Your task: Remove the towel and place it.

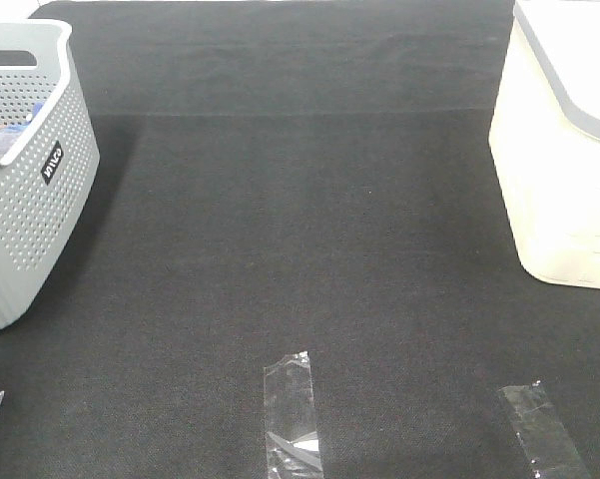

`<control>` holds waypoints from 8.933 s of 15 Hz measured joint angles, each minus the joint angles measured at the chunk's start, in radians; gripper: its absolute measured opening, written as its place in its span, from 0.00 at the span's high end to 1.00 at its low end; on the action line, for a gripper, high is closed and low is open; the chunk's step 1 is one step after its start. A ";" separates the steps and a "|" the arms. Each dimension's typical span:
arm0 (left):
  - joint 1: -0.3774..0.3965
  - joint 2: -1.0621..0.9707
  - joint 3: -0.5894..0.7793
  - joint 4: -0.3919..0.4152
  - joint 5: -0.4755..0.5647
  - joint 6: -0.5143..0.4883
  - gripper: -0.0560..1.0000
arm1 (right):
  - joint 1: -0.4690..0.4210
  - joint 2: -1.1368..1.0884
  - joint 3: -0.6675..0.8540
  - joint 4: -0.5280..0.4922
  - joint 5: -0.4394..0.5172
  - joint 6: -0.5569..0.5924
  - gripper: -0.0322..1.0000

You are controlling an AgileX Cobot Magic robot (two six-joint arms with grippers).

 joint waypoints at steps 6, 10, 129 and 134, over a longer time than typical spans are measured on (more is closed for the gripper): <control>0.000 0.635 -0.460 0.135 0.282 -0.001 0.34 | 0.000 0.000 0.000 0.000 0.000 0.000 0.40; 0.000 0.972 -0.688 0.168 0.325 0.068 0.34 | 0.000 0.000 0.000 0.000 0.000 0.000 0.40; -0.523 0.938 -1.019 -1.253 0.577 0.807 0.95 | 0.505 1.671 -0.218 1.590 -0.246 -1.783 0.34; -0.523 0.938 -1.019 -1.254 0.577 0.807 0.95 | 0.505 1.691 -0.269 1.593 -0.234 -1.793 0.39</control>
